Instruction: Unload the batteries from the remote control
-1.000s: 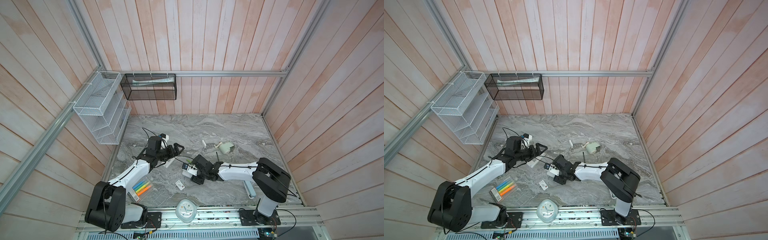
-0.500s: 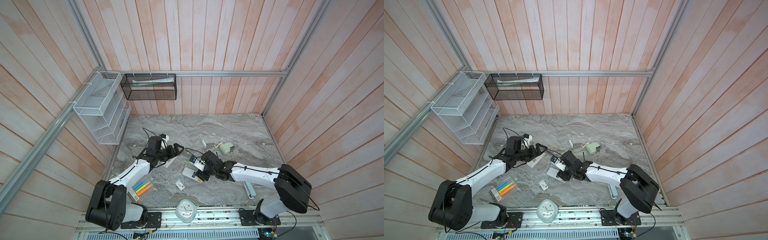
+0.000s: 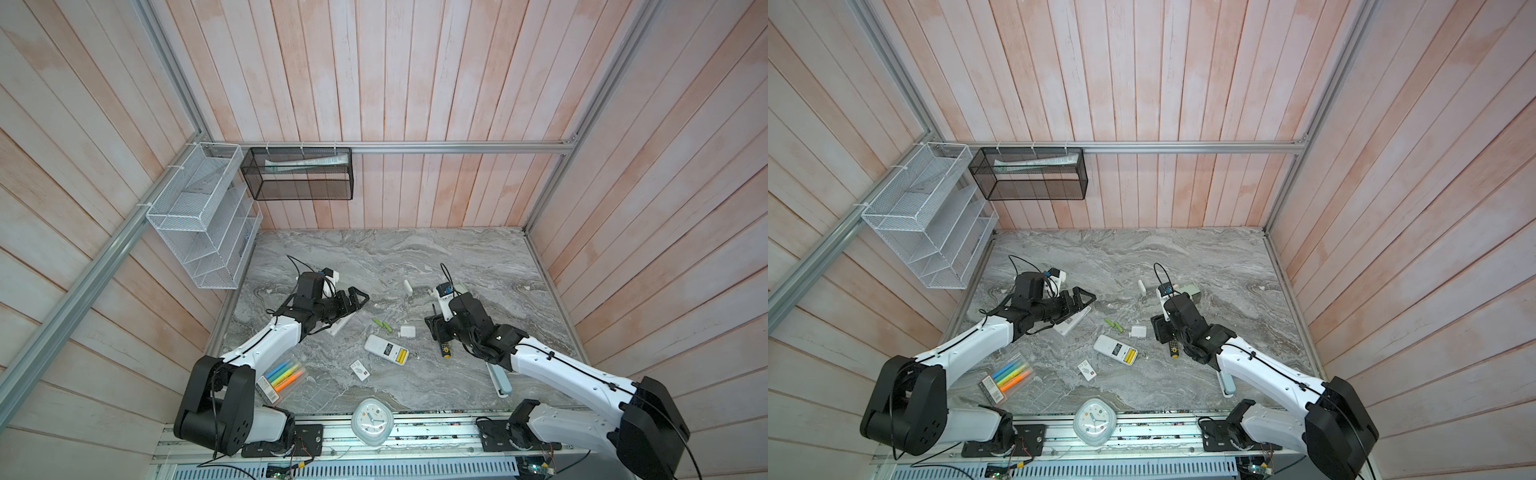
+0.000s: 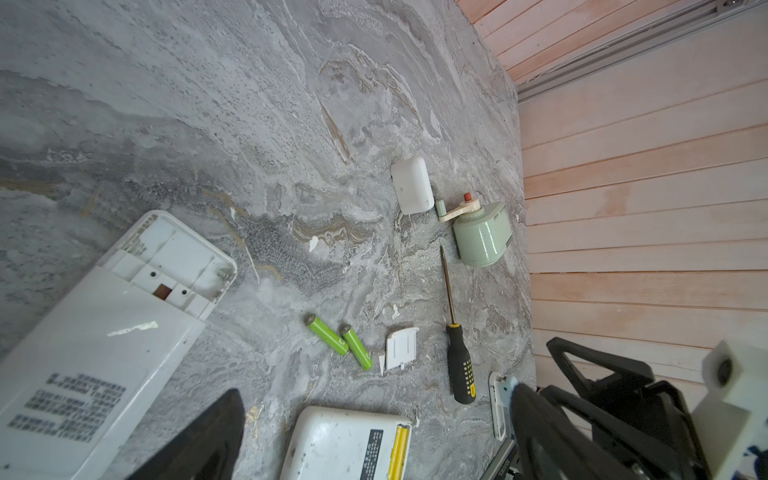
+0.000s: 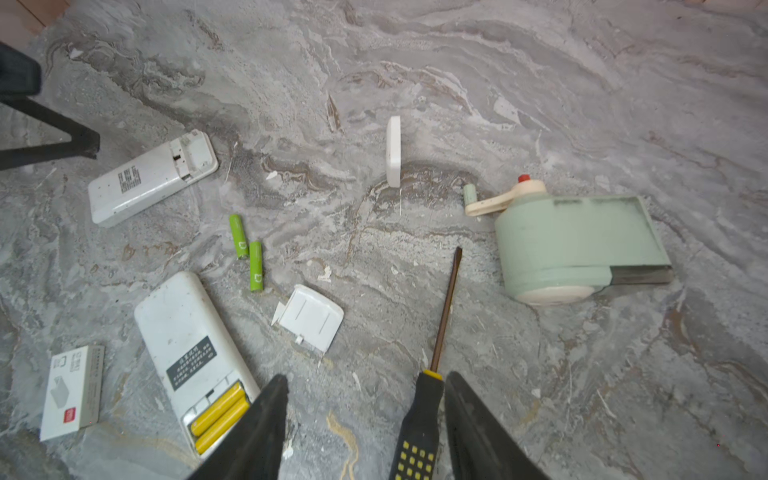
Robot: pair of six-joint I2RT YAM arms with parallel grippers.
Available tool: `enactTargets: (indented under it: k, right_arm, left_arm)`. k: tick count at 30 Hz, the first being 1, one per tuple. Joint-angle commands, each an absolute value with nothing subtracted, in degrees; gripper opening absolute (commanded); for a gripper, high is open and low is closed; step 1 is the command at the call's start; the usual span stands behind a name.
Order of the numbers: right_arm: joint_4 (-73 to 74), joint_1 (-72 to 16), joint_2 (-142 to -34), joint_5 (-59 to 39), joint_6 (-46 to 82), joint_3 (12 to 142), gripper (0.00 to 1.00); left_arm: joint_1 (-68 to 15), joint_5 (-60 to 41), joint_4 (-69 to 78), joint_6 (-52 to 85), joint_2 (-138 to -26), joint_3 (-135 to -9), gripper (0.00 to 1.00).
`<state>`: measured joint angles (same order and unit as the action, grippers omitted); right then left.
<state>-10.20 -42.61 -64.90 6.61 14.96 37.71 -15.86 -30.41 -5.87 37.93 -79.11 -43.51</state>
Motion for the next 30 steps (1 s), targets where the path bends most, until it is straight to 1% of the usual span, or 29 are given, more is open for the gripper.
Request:
enactTargets:
  k: [1,4,6,9,14,21,30]
  right_arm:
    - [-10.19,-42.88,-63.63,0.38,14.02,35.47,0.60]
    - [-8.03,-43.86,-64.69,-4.45,11.29,34.52,0.60]
    - [-6.34,-45.76,-66.43,-5.18,9.95,34.41,0.60]
    - [-4.89,-49.57,-70.85,-4.81,6.85,35.74,0.62]
    - [-4.91,-54.57,-79.58,-0.72,1.83,40.27,0.65]
    - [-6.50,-56.93,-88.91,0.54,-1.96,45.99,0.67]
    - [-5.59,-57.04,-94.31,-1.26,-3.24,47.95,0.67]
  left_arm:
    - [-16.96,-28.70,-8.96,37.33,-80.57,-44.96,1.00]
    - [-19.36,-26.07,-11.38,37.27,-81.61,-45.51,1.00]
    - [-21.23,-24.76,-11.93,37.65,-82.32,-45.62,1.00]
    - [-23.01,-24.02,-11.55,38.44,-83.09,-45.55,1.00]
    - [-23.12,-23.11,-9.30,40.07,-81.75,-44.30,1.00]
    - [-22.63,-21.29,-10.70,39.29,-78.85,-45.18,1.00]
    - [-21.32,-21.79,-10.80,38.77,-77.96,-44.69,1.00]
